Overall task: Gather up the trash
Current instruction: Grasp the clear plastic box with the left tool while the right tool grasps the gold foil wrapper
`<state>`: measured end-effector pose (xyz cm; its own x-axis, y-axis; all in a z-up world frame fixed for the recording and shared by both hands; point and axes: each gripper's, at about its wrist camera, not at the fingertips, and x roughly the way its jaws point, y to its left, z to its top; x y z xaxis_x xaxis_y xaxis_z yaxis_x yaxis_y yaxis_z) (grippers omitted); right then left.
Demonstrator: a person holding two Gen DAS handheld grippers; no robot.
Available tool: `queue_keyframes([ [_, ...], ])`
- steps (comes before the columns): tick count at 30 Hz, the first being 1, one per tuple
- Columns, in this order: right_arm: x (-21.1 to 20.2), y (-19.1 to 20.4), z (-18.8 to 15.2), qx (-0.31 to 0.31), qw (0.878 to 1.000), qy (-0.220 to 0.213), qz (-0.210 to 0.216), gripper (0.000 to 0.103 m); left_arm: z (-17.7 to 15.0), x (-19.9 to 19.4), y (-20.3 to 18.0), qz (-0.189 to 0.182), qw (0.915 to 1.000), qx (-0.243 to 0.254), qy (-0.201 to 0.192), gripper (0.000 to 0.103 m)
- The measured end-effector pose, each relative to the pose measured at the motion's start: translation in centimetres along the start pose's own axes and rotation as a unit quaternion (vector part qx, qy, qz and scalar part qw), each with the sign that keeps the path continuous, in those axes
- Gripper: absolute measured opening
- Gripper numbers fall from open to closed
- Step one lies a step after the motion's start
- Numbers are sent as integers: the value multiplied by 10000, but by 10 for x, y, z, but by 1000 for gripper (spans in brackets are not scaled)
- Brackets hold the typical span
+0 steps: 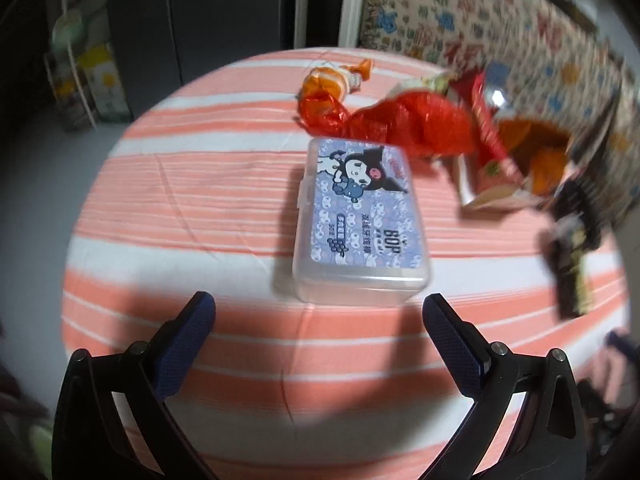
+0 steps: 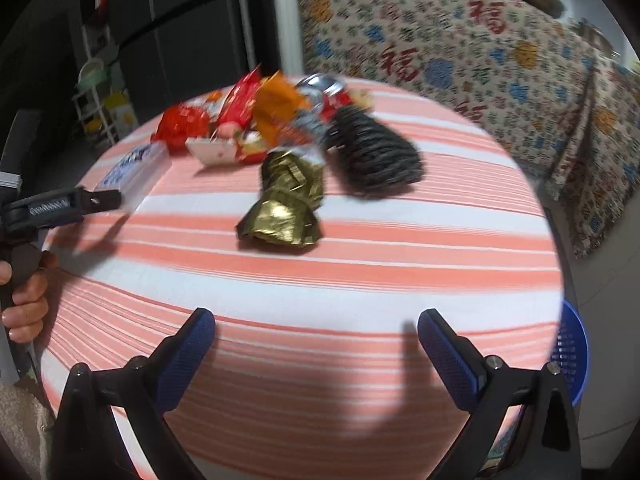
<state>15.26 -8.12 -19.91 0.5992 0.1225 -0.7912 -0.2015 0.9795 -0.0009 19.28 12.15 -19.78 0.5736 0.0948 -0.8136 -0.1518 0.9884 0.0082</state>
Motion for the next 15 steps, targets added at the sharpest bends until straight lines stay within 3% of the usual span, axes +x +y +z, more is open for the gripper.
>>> queue_keyframes([
  [3,17,9,6,-134,9996,242,-44,103,7,5,-2,-11,10000,59,2,103],
  [10,43,20,34,-210,9995,177,-148,103,35,25,4,26,10000,-32,-30,103],
  [15,60,22,54,-183,9996,190,-140,103,32,25,4,36,10000,-54,-66,103],
])
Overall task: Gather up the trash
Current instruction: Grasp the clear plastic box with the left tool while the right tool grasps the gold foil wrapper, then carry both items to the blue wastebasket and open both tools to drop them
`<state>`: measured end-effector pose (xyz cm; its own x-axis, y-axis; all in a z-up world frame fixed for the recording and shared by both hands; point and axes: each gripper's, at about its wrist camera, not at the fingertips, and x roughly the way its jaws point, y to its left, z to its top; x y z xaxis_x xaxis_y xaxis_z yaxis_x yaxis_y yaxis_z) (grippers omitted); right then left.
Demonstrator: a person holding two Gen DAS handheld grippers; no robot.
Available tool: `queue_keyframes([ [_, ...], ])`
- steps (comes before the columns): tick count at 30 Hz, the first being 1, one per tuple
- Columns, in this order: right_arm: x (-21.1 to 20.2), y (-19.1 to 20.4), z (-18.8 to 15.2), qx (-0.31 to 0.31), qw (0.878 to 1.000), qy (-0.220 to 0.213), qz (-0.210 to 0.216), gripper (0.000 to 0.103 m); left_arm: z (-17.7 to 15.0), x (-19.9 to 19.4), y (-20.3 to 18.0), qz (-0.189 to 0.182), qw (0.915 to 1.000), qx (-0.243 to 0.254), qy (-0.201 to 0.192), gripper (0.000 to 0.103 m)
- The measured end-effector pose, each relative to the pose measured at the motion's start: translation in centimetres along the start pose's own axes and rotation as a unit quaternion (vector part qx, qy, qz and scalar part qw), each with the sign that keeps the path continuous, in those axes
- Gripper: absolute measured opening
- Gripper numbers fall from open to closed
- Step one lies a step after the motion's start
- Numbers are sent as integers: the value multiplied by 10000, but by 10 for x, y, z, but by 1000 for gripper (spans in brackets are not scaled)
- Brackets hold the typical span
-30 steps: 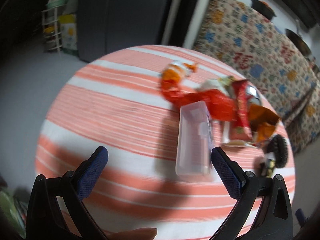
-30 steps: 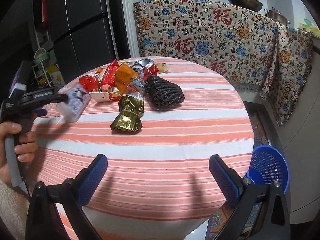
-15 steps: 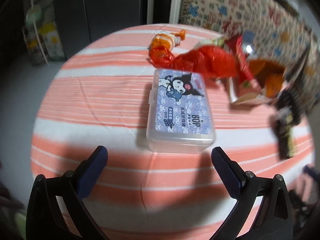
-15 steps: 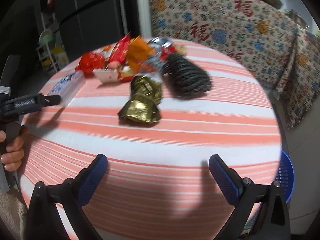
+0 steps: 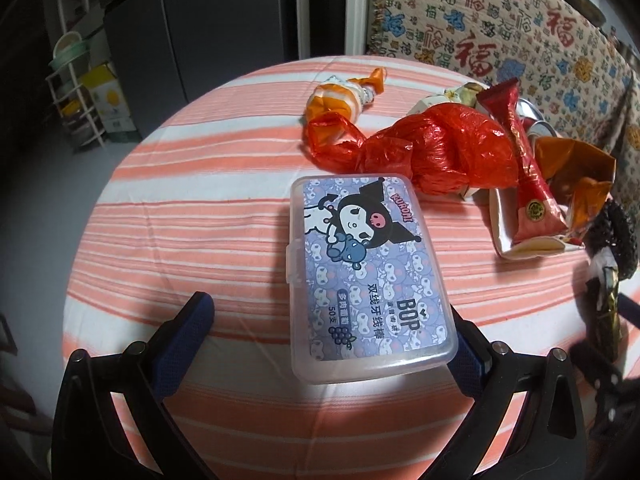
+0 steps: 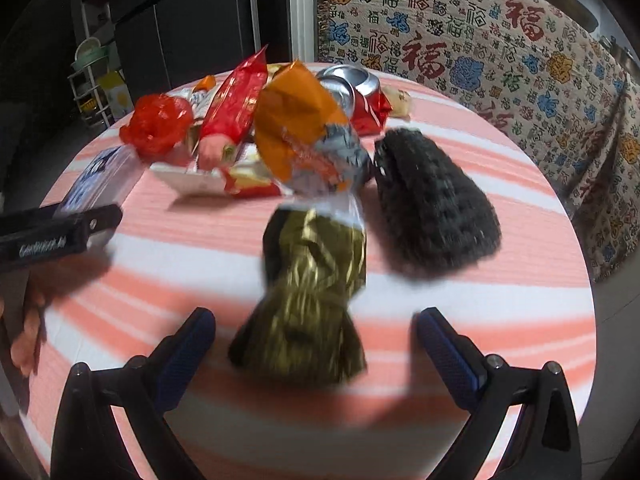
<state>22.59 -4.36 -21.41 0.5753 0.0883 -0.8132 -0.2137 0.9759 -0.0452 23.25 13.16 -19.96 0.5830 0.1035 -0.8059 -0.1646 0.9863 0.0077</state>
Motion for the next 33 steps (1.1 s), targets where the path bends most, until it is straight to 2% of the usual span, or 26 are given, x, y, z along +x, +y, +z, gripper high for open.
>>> queue_keyframes([
  [7,4,0,4,-45,10000,-3,53,103,1,0,0,-81,9999,115,65,103],
  [9,2,-1,4,-115,9999,19,100,97,3,0,1,-132,9997,158,97,103],
  [12,-5,-4,5,-130,9995,90,289,79,4,-3,4,-325,9994,125,83,103],
  [14,-8,-7,9,-85,9989,206,415,60,6,-4,7,-478,9988,79,107,102],
  [16,-8,-9,13,9,9976,327,610,54,10,-5,6,-612,9980,75,154,99],
  [20,-11,-8,24,35,9971,428,623,54,19,-8,1,-703,9971,200,191,85],
  [21,-12,-8,25,53,9971,420,637,54,21,-9,0,-714,9969,271,200,80],
  [22,-13,-7,27,87,9967,419,686,54,21,-9,-2,-772,9962,323,226,68],
  [24,-12,-5,28,87,9965,494,664,42,21,-12,-2,-819,9957,358,227,68],
  [26,-16,-6,27,114,9968,458,643,38,17,-18,-1,-828,9956,427,112,68],
  [33,-45,-2,17,-29,9955,294,899,37,-15,-51,3,-1072,9934,417,-50,67],
])
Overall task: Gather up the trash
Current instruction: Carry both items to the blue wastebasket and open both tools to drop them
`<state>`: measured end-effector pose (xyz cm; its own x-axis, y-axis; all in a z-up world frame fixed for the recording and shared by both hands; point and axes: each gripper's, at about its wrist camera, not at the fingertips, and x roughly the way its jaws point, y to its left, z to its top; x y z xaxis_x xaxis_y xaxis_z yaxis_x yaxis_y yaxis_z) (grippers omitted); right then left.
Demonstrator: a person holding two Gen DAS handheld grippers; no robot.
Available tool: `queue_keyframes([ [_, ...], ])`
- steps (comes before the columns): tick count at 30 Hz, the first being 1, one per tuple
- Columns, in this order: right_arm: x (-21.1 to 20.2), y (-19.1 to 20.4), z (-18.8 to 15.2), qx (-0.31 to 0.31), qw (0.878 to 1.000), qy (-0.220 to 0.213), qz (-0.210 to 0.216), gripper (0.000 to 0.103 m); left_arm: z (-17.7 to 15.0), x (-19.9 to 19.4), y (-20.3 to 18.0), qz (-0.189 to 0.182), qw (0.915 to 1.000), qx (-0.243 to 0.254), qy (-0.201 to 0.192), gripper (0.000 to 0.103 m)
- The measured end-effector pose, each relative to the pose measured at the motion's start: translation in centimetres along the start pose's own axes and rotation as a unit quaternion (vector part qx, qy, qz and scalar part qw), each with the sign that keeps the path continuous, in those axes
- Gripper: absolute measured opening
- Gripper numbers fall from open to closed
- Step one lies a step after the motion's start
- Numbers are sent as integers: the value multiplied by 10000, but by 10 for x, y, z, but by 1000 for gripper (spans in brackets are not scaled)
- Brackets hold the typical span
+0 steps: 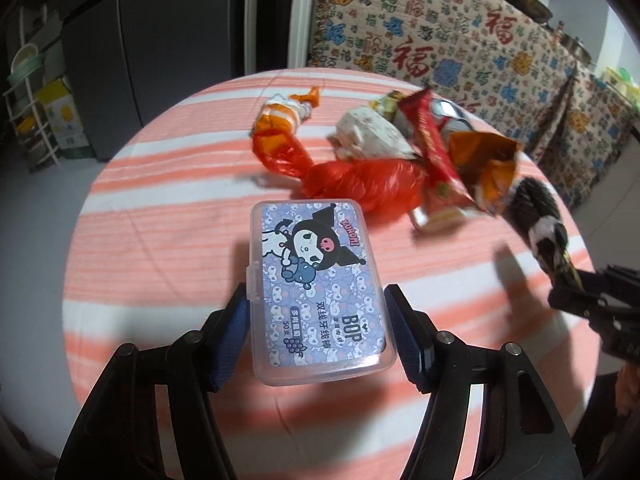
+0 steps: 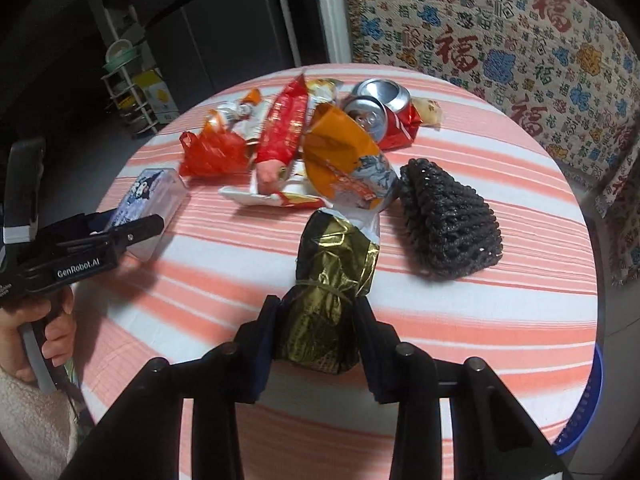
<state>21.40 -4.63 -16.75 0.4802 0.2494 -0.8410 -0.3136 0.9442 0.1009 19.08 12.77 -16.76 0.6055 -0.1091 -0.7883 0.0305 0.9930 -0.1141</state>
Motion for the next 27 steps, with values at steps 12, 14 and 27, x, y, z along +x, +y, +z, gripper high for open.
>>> queue_keyframes([
  [12,-36,-28,-34,183,9996,-197,97,37,-13,-35,-81,-698,9962,466,-215,67],
  [14,-48,-40,-39,246,9993,-290,7,37,-11,-38,-101,-844,9945,583,-234,67],
  [27,-146,-205,-83,1222,9834,-689,-1153,37,18,-31,-295,-2086,9660,1518,-132,67],
])
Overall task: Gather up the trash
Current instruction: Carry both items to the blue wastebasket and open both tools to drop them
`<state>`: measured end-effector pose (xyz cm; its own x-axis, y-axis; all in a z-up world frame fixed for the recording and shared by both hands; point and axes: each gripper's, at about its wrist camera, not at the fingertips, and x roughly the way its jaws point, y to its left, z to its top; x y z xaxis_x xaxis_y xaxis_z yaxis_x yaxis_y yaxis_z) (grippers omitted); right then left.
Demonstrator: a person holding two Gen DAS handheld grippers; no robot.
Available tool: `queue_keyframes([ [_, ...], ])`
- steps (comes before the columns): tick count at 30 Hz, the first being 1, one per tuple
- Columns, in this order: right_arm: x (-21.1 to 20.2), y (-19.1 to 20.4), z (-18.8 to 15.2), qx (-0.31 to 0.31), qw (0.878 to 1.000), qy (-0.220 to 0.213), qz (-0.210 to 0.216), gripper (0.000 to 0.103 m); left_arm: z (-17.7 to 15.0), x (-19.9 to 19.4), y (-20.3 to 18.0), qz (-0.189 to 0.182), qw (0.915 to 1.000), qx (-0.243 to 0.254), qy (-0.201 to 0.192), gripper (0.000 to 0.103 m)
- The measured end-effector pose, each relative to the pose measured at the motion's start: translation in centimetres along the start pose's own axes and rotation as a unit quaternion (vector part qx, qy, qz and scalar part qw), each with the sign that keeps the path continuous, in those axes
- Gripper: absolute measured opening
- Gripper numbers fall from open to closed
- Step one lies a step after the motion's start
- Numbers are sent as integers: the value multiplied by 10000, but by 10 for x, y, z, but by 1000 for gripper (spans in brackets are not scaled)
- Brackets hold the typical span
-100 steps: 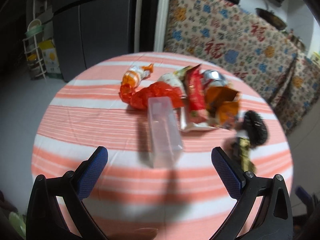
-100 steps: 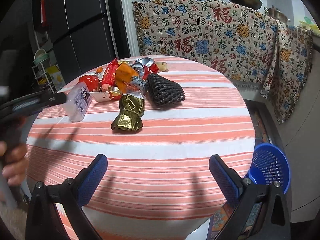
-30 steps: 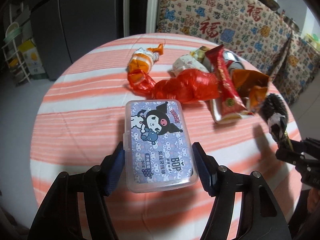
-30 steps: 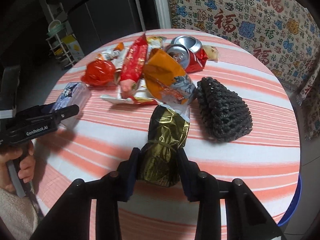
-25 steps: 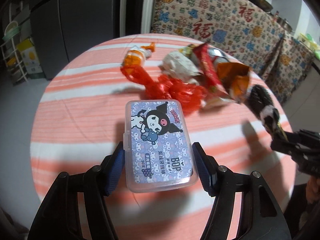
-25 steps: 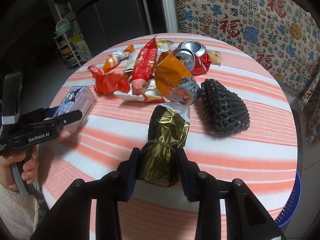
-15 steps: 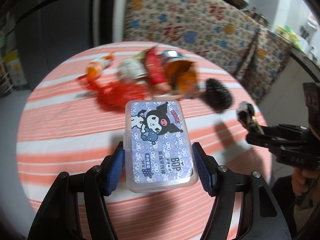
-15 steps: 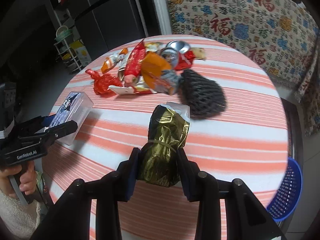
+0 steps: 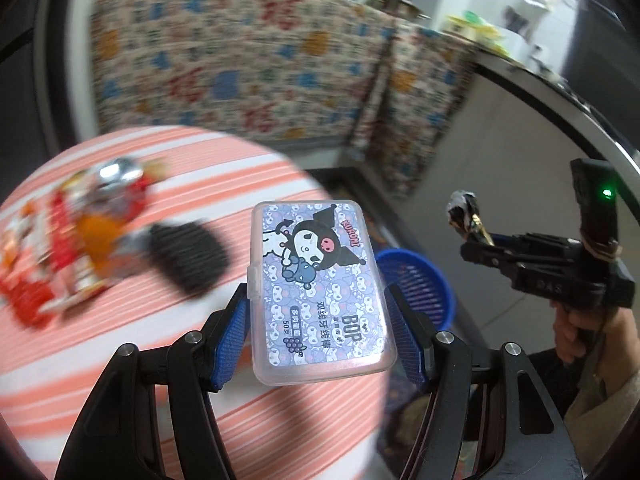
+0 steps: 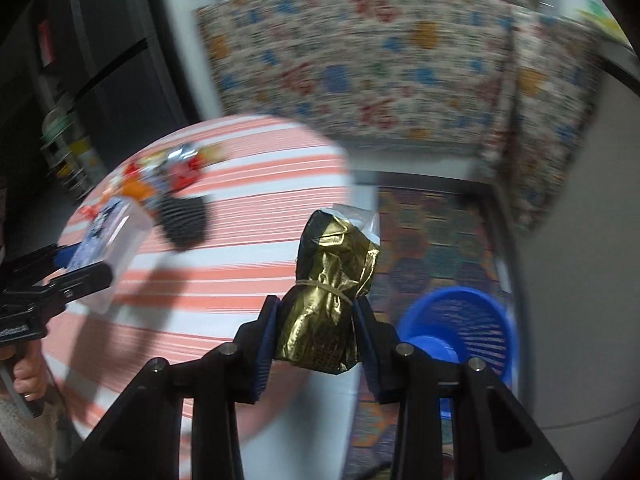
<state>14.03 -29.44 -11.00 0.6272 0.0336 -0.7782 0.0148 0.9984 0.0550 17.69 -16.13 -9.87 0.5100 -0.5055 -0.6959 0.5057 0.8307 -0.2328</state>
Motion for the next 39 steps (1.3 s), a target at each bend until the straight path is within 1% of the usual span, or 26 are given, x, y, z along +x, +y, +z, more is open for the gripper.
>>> queue_keyframes([
  [3,-6,-57,-1,329,9993,17,-201,37,17,35,-40,-380,9990,110,190,67],
  [5,-6,-89,-3,540,9981,43,-282,37,24,57,-63,-537,9979,173,316,67],
  [8,2,-136,-8,760,9962,127,-417,38,32,90,-90,-696,9962,223,472,67],
  [10,7,-160,-12,902,9948,216,-426,37,37,115,-107,-777,9950,202,592,67],
  [14,22,-195,-19,1005,9932,328,-487,38,39,151,-126,-822,9937,239,728,67],
  [20,50,-228,-33,1168,9914,452,-386,38,39,194,-145,-799,9922,283,918,67],
  [26,80,-255,-45,1506,9864,602,-261,38,35,222,-155,-766,9909,320,1055,67],
  [27,83,-258,-45,1536,9859,622,-239,39,35,227,-157,-774,9909,310,1060,67],
  [28,86,-260,-46,1552,9856,637,-223,41,35,234,-159,-798,9907,282,1065,68],
  [30,93,-264,-46,1531,9857,682,-153,43,37,247,-162,-869,9899,179,1107,74],
  [31,96,-266,-46,1509,9859,709,-131,51,39,251,-162,-915,9893,124,1129,84],
  [32,100,-267,-47,1495,9861,710,-129,58,40,254,-162,-948,9891,62,1127,90],
  [34,103,-270,-47,1489,9863,692,-126,60,44,258,-162,-994,9893,-14,1069,91],
  [36,106,-272,-47,1492,9861,714,-135,60,49,258,-163,-961,9896,-43,1071,91],
  [39,101,-273,-47,1465,9869,643,-200,60,52,239,-161,-929,9914,30,924,91],
])
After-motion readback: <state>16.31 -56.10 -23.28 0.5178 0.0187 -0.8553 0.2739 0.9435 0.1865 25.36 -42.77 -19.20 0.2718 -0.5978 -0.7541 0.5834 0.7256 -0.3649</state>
